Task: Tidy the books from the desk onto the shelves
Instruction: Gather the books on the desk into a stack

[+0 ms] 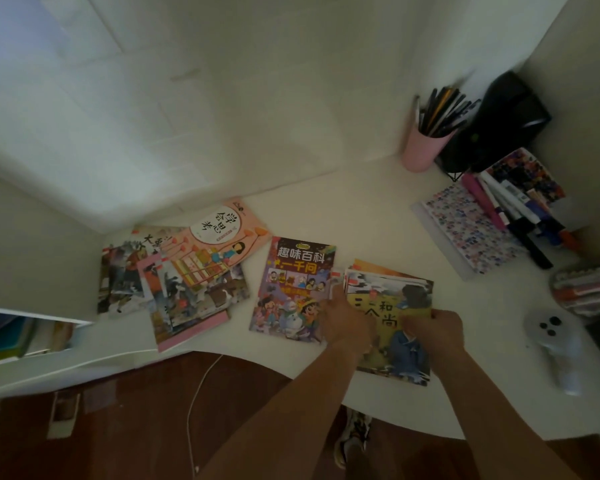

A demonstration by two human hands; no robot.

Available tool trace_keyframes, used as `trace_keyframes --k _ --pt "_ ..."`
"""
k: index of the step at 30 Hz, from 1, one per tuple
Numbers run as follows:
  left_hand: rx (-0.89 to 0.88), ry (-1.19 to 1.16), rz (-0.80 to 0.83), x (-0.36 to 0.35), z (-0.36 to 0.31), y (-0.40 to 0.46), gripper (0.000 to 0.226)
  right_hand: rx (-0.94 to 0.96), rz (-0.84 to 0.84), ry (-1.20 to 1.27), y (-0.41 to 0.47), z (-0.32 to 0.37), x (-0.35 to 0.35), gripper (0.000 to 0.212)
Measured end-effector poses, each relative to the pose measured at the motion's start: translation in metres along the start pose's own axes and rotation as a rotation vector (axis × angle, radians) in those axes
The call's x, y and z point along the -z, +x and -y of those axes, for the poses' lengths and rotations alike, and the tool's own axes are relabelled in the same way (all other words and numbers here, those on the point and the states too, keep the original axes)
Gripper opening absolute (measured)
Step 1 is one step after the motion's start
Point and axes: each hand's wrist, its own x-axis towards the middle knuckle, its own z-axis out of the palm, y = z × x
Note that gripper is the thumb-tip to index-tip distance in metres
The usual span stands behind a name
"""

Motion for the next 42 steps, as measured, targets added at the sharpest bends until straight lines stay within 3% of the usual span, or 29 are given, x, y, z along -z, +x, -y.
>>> trace_keyframes --k 2,5,7,10,12,14,15,17,20,26,30,32,35,38,42 --pt "-0.008 -0.043 0.047 0.001 0.009 0.005 0.099 -0.087 0.069 0.099 0.003 0.003 -0.001 0.025" --pt "-0.019 -0.160 0.090 -0.004 0.023 0.016 0.107 -0.068 0.137 0.111 0.002 0.005 -0.003 0.017" --pt "-0.057 -0.183 0.057 -0.005 0.027 0.013 0.105 -0.008 0.179 0.139 -0.002 0.006 -0.001 0.018" --pt "-0.292 -0.227 -0.127 0.003 0.027 0.002 0.099 0.125 0.288 0.238 -0.008 0.002 0.012 0.020" --pt "-0.417 -0.358 -0.166 0.008 0.027 0.000 0.108 0.259 0.331 0.358 -0.010 0.001 0.026 0.025" --pt "-0.451 -0.462 -0.087 0.016 0.023 0.001 0.111 0.350 0.337 0.423 -0.010 0.007 0.039 0.004" --pt "-0.427 -0.492 -0.003 0.019 0.020 0.001 0.108 0.380 0.349 0.427 -0.009 0.010 0.042 0.012" --pt "-0.428 -0.467 0.100 0.024 0.014 0.002 0.084 0.434 0.340 0.420 -0.006 0.017 0.042 0.009" --pt "-0.471 -0.394 0.039 0.021 0.018 0.003 0.051 0.437 0.311 0.427 -0.005 0.020 0.035 0.021" --pt "-0.476 -0.174 0.249 0.018 0.027 -0.008 0.074 0.330 0.329 0.413 -0.004 0.000 0.021 0.048" --pt "-0.410 -0.087 0.210 0.013 0.032 -0.004 0.076 0.318 0.265 0.366 -0.003 -0.004 0.022 0.050" --pt "-0.355 -0.121 0.213 0.012 0.027 0.000 0.062 0.321 0.242 0.293 -0.001 0.003 0.021 0.049" --pt "-0.311 -0.118 0.274 0.015 0.020 0.005 0.035 0.277 0.200 0.089 0.014 0.005 0.017 0.030" --pt "-0.291 -0.077 0.267 0.024 0.020 0.010 0.042 0.215 0.231 0.034 0.025 0.008 0.017 0.034" --pt "-0.501 -0.400 0.153 0.038 0.016 0.006 0.073 0.325 0.258 0.203 0.015 0.013 0.023 0.037"
